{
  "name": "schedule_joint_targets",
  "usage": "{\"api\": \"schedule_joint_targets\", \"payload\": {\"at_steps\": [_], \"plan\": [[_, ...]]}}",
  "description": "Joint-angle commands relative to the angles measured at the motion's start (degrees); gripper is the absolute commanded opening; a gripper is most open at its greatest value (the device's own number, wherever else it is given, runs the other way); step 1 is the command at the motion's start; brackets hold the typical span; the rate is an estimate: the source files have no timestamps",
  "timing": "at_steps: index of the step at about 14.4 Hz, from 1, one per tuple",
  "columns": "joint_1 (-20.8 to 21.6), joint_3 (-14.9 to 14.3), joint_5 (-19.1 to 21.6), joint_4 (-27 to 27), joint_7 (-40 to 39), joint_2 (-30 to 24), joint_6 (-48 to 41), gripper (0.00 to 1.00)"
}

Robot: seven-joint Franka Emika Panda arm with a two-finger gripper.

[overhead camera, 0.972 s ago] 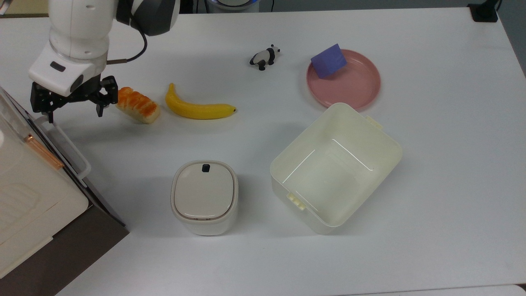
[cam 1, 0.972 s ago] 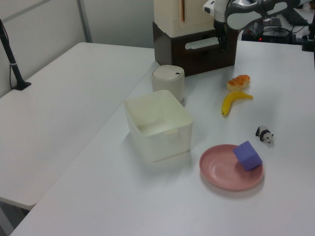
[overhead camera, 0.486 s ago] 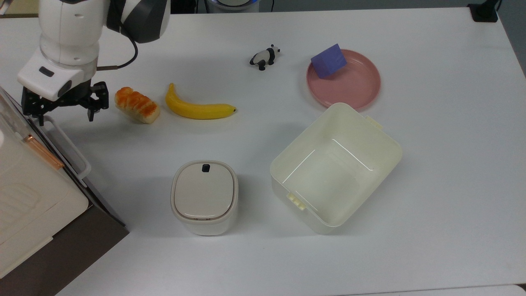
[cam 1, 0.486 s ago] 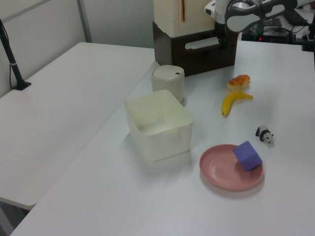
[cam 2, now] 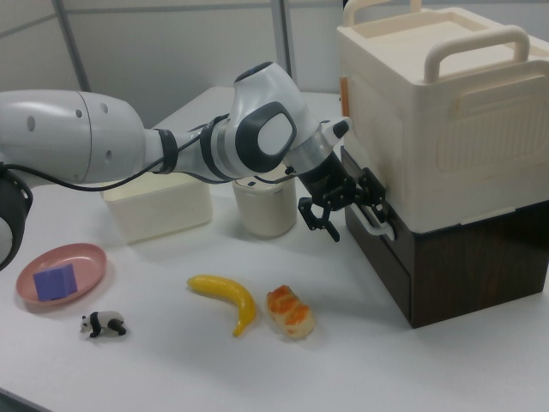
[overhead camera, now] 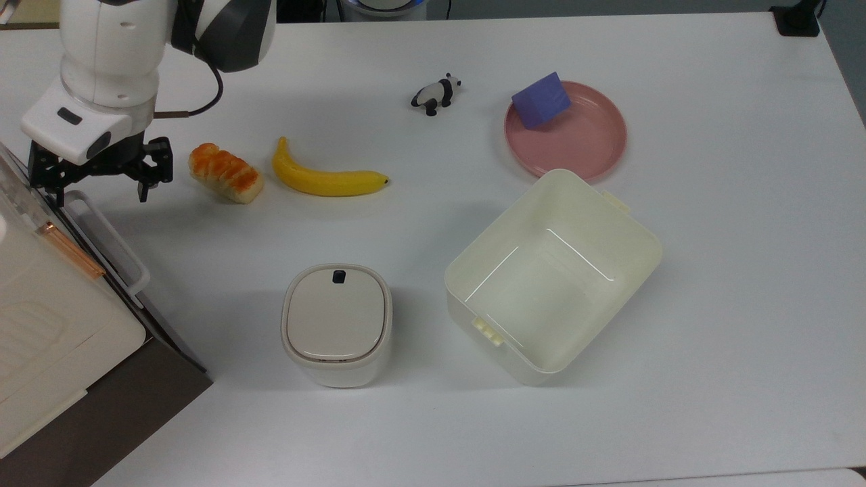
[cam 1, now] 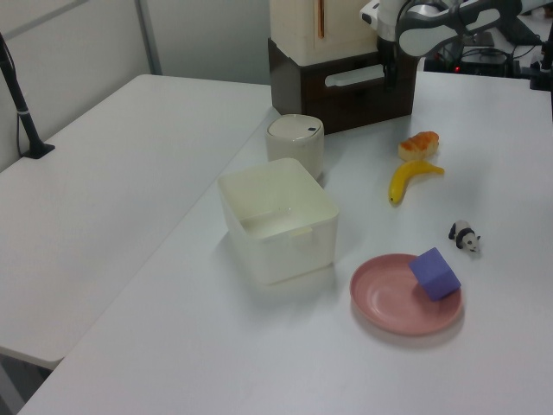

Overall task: Slide the drawer open
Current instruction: 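Lower the gripper and hook the drawer's white handle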

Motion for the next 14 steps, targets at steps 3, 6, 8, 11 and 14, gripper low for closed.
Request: {"api": "schedule_joint_targets", "payload": {"at_steps": [3, 6, 8, 11, 14], "plan": [[0.07, 0.33, -4.62, 0.36, 1.52, 2.68, 2.29, 1.00], [0.59, 0.86, -5.42, 0.36, 1.61, 3.38, 2.37, 1.00], [1.03, 1.65, -5.33, 0.45, 1.78, 3.65, 2.37, 1.00], [1.30, 3.05, -5.50, 0.36, 6.43, 3.74, 2.46, 1.00], [1.39, 3.41, -6.03, 0.36, 7.24, 3.83, 2.46, 1.00]]}}
